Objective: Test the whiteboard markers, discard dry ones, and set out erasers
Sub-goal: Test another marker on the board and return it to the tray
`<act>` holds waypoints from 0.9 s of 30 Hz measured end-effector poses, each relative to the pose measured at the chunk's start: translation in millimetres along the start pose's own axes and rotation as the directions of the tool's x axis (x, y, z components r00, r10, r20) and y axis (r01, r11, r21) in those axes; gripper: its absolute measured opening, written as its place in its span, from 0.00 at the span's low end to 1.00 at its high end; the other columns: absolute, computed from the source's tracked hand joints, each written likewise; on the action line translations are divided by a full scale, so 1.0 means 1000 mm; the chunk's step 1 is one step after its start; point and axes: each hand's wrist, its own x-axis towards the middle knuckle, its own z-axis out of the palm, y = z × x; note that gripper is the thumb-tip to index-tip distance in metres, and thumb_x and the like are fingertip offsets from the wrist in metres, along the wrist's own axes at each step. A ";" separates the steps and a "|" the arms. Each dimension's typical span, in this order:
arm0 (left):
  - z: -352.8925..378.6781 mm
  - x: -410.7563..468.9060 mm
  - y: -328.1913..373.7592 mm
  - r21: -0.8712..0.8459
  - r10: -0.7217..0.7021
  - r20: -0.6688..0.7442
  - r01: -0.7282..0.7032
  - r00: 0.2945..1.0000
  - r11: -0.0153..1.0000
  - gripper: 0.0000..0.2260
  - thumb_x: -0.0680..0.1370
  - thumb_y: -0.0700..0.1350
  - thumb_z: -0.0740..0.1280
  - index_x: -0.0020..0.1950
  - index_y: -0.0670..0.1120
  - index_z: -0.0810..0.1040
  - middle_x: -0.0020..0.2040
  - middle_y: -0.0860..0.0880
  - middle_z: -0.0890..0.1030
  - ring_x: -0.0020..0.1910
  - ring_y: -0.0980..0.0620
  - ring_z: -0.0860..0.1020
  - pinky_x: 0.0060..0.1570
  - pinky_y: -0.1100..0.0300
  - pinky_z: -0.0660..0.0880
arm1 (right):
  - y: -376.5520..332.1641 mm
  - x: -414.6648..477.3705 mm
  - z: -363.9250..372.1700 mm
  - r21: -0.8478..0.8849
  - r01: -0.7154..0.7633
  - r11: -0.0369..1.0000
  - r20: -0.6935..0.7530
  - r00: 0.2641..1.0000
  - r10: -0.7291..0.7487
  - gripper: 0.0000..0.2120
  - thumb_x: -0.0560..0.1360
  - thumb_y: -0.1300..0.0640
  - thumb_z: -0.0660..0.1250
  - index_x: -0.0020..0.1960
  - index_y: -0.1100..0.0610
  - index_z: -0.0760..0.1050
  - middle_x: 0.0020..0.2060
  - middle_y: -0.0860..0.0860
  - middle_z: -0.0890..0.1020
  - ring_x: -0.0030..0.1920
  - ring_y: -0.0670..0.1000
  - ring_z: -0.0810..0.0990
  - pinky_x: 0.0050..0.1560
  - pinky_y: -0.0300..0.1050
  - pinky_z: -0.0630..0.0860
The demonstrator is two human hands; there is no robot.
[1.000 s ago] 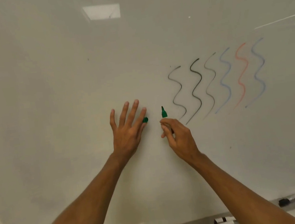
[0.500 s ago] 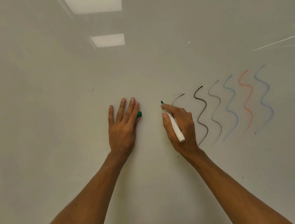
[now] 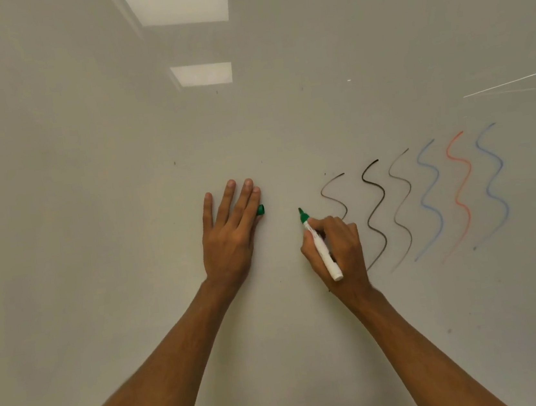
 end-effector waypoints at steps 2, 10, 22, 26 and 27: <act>0.001 0.000 0.000 0.002 -0.003 -0.004 0.003 1.000 1.000 0.22 0.80 0.42 0.68 0.73 0.41 0.70 0.73 0.44 0.69 0.74 0.42 0.64 0.72 0.38 0.58 | 0.001 -0.012 -0.003 0.018 -0.088 0.996 -0.056 0.994 0.089 0.04 0.73 0.58 0.64 0.46 0.56 0.70 0.31 0.53 0.74 0.30 0.49 0.70 0.35 0.48 0.68; -0.002 0.002 0.001 0.002 0.003 -0.006 -0.003 1.000 1.000 0.20 0.81 0.43 0.65 0.72 0.41 0.71 0.72 0.43 0.70 0.74 0.42 0.65 0.73 0.38 0.58 | -0.001 -0.052 -0.009 -0.048 -0.010 0.999 0.053 0.999 0.012 0.05 0.73 0.60 0.64 0.43 0.54 0.68 0.29 0.51 0.72 0.29 0.47 0.67 0.34 0.43 0.66; -0.021 -0.002 -0.007 0.026 0.077 0.157 -0.082 0.985 0.996 0.19 0.84 0.46 0.58 0.74 0.43 0.69 0.74 0.43 0.67 0.75 0.41 0.62 0.73 0.39 0.57 | -0.010 -0.092 -0.031 -0.212 0.037 0.977 0.268 0.963 0.022 0.03 0.68 0.63 0.69 0.39 0.58 0.76 0.27 0.48 0.72 0.27 0.47 0.68 0.33 0.38 0.59; -0.036 -0.029 0.002 0.019 0.123 0.226 -0.130 0.966 0.991 0.19 0.84 0.47 0.57 0.74 0.43 0.69 0.74 0.43 0.67 0.75 0.41 0.63 0.73 0.39 0.57 | -0.006 -0.097 -0.040 -0.190 0.099 0.977 0.362 0.932 -0.024 0.20 0.68 0.64 0.73 0.57 0.55 0.73 0.36 0.51 0.77 0.34 0.48 0.72 0.36 0.39 0.67; -0.040 -0.038 0.005 0.015 0.136 0.246 -0.144 0.960 0.990 0.19 0.84 0.47 0.57 0.73 0.43 0.69 0.74 0.43 0.67 0.75 0.41 0.63 0.73 0.39 0.56 | -0.007 -0.100 -0.043 -0.206 0.111 0.972 0.392 0.920 -0.021 0.23 0.67 0.64 0.75 0.59 0.54 0.71 0.38 0.52 0.77 0.34 0.50 0.73 0.34 0.41 0.69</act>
